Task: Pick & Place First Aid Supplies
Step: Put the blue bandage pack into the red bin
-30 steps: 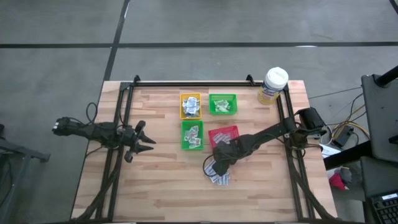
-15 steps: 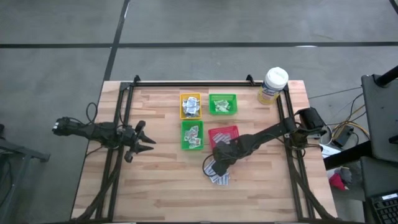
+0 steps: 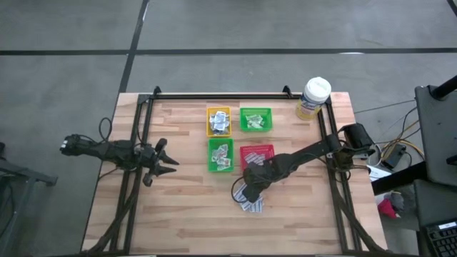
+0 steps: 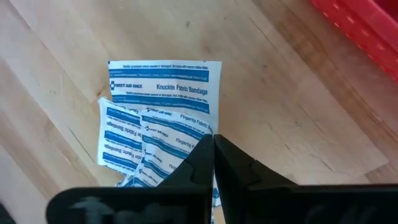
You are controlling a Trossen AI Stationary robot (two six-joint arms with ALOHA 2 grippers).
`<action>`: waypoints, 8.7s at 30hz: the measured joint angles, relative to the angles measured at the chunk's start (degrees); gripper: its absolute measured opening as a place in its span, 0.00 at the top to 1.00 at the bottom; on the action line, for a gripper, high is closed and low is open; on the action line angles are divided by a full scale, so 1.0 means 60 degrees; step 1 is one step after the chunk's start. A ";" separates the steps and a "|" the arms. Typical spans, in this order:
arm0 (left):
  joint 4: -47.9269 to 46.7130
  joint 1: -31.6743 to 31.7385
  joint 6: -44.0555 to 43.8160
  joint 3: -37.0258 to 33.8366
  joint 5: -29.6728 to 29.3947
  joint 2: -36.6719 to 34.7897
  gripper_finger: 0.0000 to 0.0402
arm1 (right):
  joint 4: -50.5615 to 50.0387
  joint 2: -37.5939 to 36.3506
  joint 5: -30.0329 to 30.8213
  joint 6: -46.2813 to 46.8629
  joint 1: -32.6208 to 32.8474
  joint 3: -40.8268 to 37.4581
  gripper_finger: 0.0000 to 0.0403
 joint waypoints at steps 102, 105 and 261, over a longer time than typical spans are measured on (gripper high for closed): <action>0.0006 -0.0001 0.0217 -0.0003 0.0000 0.0069 0.71 | -0.3263 -0.2526 0.2929 -0.1587 -0.1245 0.1244 0.72; 0.0006 -0.0004 0.0327 0.0000 0.0000 0.0069 0.71 | -0.3046 -0.2837 0.2911 -0.1805 -0.0431 0.1419 0.74; 0.0098 0.0000 0.0368 -0.0004 0.0350 0.0073 0.71 | -0.1297 -0.3091 0.2635 0.1453 0.0698 0.0394 0.98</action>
